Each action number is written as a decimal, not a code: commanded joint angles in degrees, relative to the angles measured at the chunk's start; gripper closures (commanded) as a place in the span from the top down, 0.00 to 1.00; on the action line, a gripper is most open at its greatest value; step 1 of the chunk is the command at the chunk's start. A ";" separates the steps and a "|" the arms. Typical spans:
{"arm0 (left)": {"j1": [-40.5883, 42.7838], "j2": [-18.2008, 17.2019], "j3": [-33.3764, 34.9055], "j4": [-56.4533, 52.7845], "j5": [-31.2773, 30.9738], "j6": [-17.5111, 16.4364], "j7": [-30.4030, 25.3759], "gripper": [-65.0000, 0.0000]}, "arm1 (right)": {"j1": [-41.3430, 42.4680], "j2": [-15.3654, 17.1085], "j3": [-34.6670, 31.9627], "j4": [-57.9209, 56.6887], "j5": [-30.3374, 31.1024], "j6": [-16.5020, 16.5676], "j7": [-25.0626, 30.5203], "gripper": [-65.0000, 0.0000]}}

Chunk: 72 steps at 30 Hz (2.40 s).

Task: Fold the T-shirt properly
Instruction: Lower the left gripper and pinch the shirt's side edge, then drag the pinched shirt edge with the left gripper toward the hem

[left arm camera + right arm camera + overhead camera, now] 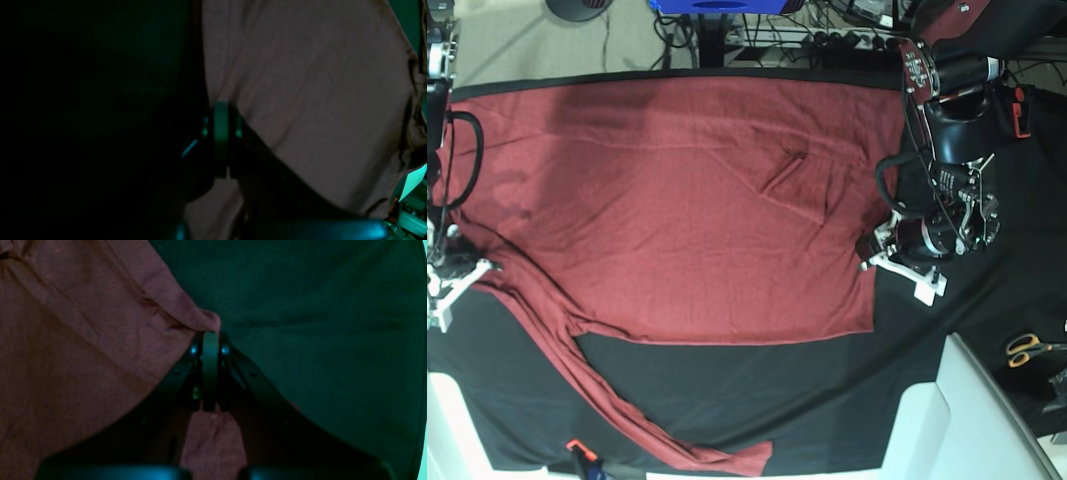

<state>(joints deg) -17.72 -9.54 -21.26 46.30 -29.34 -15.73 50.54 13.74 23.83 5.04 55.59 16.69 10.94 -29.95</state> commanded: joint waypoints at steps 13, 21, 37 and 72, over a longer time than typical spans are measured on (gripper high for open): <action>12.22 0.09 -3.84 19.15 1.26 0.39 7.08 0.00 | 1.16 1.09 0.19 0.63 0.24 -0.08 1.16 0.00; 15.03 0.09 -6.39 25.92 1.61 0.39 10.51 0.00 | 1.16 1.00 0.19 0.63 0.24 -0.08 1.08 0.00; 14.68 -0.09 -6.83 34.71 1.69 0.47 12.97 0.77 | 1.16 1.00 0.10 0.71 0.24 -0.08 0.90 0.00; -8.61 -4.13 3.89 -9.86 1.34 4.25 -6.54 0.69 | 1.52 1.44 0.19 0.71 0.24 -0.08 1.08 0.00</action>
<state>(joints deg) -25.87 -14.04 -17.54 36.60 -28.08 -11.40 41.98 13.74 23.94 4.89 55.40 16.67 10.96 -29.98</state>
